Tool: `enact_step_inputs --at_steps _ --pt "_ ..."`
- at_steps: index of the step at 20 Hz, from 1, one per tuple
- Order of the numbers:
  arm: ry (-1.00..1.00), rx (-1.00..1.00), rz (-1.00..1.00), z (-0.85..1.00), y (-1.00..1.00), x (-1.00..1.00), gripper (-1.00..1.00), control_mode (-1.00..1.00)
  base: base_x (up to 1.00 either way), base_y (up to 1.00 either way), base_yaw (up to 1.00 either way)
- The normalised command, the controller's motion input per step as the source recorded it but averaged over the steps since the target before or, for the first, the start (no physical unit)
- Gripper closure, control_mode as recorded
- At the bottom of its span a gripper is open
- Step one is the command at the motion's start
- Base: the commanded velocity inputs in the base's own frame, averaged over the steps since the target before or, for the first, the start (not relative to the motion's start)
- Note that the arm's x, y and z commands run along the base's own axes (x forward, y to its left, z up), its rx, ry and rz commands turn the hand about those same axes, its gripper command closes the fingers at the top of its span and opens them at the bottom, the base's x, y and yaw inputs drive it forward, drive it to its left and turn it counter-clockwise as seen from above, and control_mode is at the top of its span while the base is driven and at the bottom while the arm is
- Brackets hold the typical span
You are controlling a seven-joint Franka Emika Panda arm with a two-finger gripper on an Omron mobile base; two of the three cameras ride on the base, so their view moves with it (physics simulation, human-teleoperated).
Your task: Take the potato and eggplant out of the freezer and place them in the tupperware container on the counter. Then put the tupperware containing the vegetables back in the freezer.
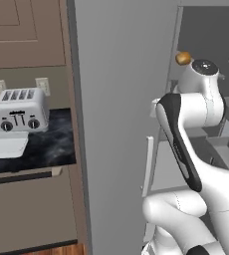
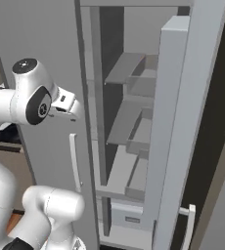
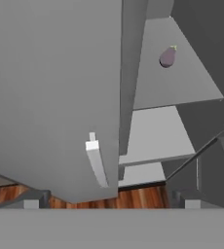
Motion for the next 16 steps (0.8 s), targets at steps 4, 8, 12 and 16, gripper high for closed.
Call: enact_step_inputs --at_steps 4,8,12,16 --pt "0.00 0.00 0.00 0.00 0.00 0.00 -1.00 1.00 0.00 -0.41 0.00" --pt "0.00 0.00 0.00 0.00 0.00 0.00 -1.00 1.00 0.00 -0.34 0.00" --pt "0.00 0.00 0.00 0.00 0.00 0.00 -1.00 1.00 0.00 -0.33 0.00" --pt "0.00 0.00 0.00 0.00 0.00 0.00 -1.00 1.00 0.13 -0.35 0.00"
